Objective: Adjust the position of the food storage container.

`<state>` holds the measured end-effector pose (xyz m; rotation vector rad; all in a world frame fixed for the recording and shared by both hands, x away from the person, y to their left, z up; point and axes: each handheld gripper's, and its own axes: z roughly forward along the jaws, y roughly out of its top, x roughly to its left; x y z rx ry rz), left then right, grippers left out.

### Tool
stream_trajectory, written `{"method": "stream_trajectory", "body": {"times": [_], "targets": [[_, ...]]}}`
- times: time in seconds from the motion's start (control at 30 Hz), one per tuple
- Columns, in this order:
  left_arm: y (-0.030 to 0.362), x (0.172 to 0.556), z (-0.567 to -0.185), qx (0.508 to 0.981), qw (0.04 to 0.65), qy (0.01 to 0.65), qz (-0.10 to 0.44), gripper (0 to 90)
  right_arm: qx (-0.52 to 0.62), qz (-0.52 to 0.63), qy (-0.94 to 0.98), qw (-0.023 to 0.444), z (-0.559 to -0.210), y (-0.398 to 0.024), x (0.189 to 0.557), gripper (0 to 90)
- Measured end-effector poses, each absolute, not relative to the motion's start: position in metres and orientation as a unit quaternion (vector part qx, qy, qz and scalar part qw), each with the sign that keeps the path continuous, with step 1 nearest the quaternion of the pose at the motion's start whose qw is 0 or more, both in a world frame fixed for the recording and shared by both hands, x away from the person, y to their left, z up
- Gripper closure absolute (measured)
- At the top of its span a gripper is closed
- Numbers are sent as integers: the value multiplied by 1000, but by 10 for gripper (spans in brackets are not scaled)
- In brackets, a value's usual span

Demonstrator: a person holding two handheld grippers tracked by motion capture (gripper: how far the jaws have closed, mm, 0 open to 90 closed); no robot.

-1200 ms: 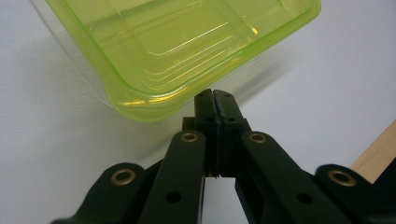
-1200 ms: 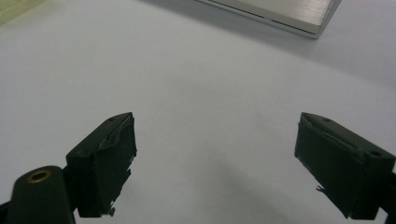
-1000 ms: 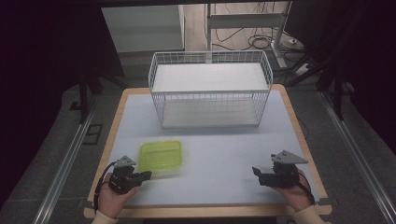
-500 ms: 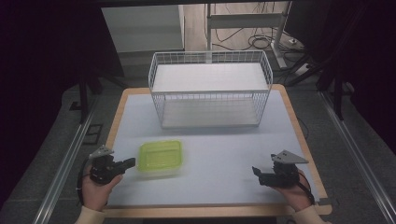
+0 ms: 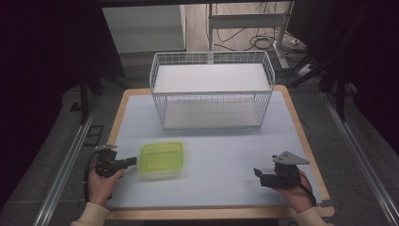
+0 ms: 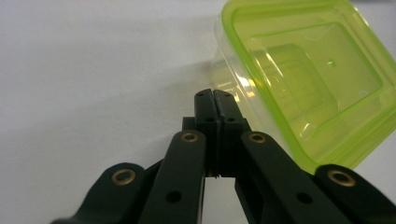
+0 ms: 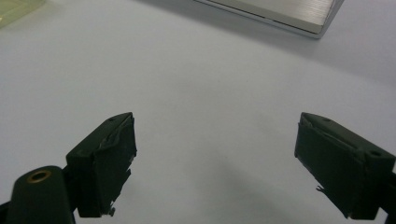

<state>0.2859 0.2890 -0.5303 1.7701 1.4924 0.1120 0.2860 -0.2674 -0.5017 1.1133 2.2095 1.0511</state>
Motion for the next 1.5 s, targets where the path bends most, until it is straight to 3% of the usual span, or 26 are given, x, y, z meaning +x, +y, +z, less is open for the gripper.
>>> {"method": "stream_trajectory", "body": {"times": [1.5], "targets": [[220,316,-533,752,382,536,11,900,408,377,801,223,-502,-267,286,129]]}}
